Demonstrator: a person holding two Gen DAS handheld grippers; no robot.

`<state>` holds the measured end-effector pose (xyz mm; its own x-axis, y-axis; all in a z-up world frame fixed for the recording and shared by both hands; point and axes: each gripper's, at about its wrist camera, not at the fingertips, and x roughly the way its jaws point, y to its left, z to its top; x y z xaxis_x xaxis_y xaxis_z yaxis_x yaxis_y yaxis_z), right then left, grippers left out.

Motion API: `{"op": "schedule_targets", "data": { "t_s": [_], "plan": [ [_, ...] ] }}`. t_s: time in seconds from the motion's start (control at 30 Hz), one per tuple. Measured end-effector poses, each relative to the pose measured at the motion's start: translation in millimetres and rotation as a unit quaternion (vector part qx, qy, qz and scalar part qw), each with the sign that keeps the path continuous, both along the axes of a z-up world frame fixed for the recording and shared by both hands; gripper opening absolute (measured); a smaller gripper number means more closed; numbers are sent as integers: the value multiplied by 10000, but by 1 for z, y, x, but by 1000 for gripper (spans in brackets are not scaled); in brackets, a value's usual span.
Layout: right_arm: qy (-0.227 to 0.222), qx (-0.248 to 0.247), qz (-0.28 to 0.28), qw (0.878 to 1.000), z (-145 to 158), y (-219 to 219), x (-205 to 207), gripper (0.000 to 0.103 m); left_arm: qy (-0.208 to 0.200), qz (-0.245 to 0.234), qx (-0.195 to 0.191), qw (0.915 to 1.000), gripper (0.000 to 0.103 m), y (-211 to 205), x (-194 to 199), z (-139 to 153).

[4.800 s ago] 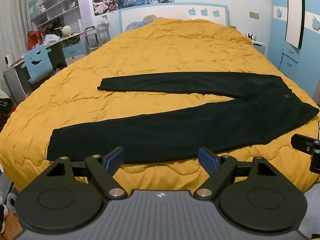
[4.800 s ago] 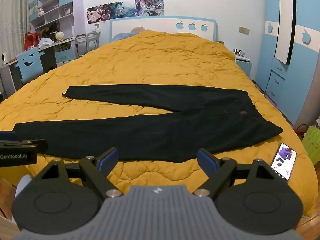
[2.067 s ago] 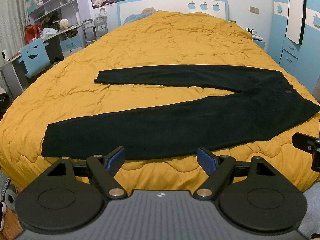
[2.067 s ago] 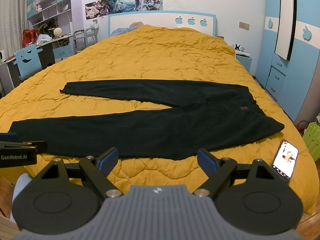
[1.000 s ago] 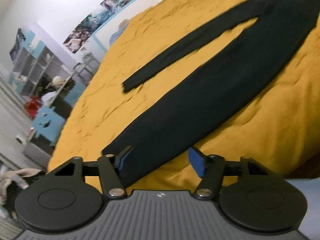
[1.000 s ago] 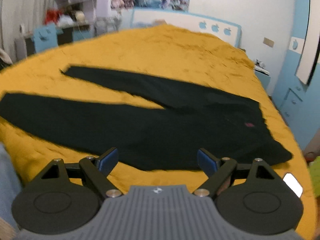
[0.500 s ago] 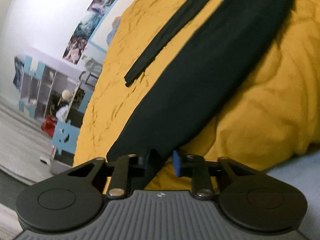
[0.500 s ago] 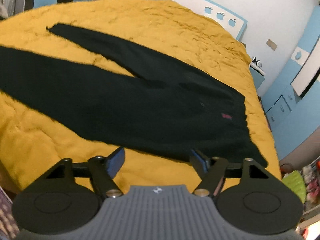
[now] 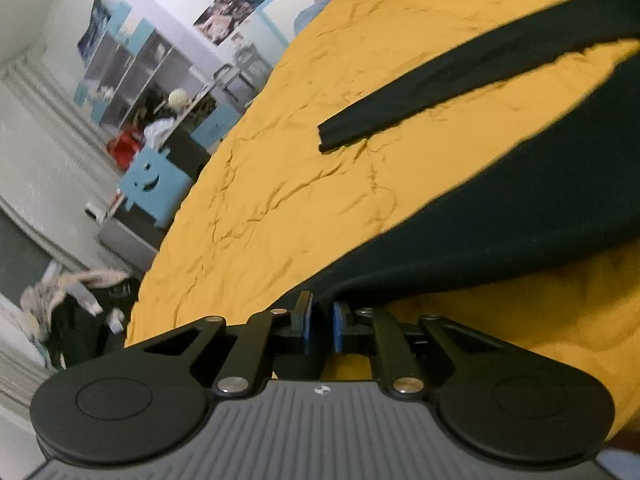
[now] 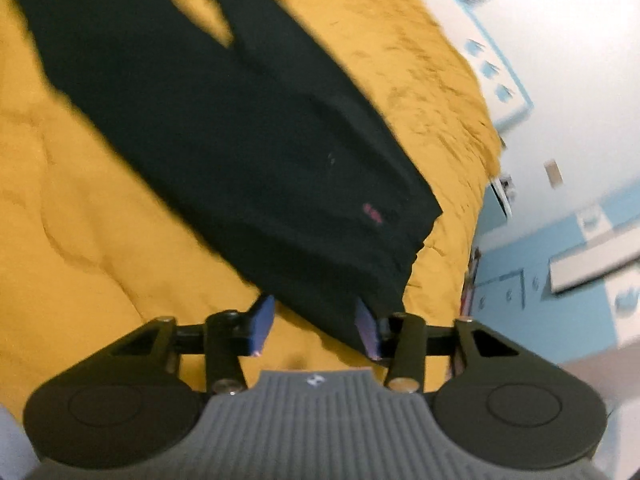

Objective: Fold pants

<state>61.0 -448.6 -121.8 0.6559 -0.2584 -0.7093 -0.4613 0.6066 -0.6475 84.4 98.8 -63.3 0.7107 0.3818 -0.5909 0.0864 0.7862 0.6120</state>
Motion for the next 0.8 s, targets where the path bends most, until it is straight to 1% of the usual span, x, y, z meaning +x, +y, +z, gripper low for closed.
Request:
{"op": "schedule_targets", "data": {
  "t_s": [0.13, 0.2, 0.23, 0.27, 0.3, 0.33, 0.37, 0.47, 0.57, 0.7, 0.8],
  "plan": [
    [285, -538, 510, 9968, -23, -6, 5, 28, 34, 209, -153, 9997, 12, 3, 5, 10],
    [342, -749, 697, 9942, -33, -5, 6, 20, 47, 269, -205, 9994, 10, 4, 11, 14],
    [326, -864, 795, 9925, -37, -6, 6, 18, 53, 298, -230, 9993, 10, 3, 13, 15],
    [290, -966, 857, 9912, -41, -4, 7, 13, 58, 329, -246, 9991, 9, 3, 14, 15],
    [230, -1053, 880, 9903, -44, -4, 7, 3, 67, 358, -266, 9990, 9, 2, 16, 15],
    [165, -1076, 855, 9904, -45, -5, 9, 0, 75, 396, -286, 9988, 9, 2, 17, 15],
    [100, -1006, 815, 9915, -43, -6, 9, 0, 77, 431, -301, 9986, 8, 2, 18, 16],
    [-220, -819, 695, 9940, -28, -9, 10, 0, 48, 558, -398, 9976, 7, 4, 25, 22],
    [-497, -634, 549, 9952, -4, -13, 19, 0, -41, 670, -514, 9964, 6, 7, 37, 33],
    [-751, -333, 258, 9963, 26, -18, 50, 0, -244, 602, -419, 9970, 6, 3, 63, 45],
    [-908, -94, 53, 9958, 45, -21, 79, 0, -374, 610, -457, 9964, 5, 5, 93, 59]
  ]
}}
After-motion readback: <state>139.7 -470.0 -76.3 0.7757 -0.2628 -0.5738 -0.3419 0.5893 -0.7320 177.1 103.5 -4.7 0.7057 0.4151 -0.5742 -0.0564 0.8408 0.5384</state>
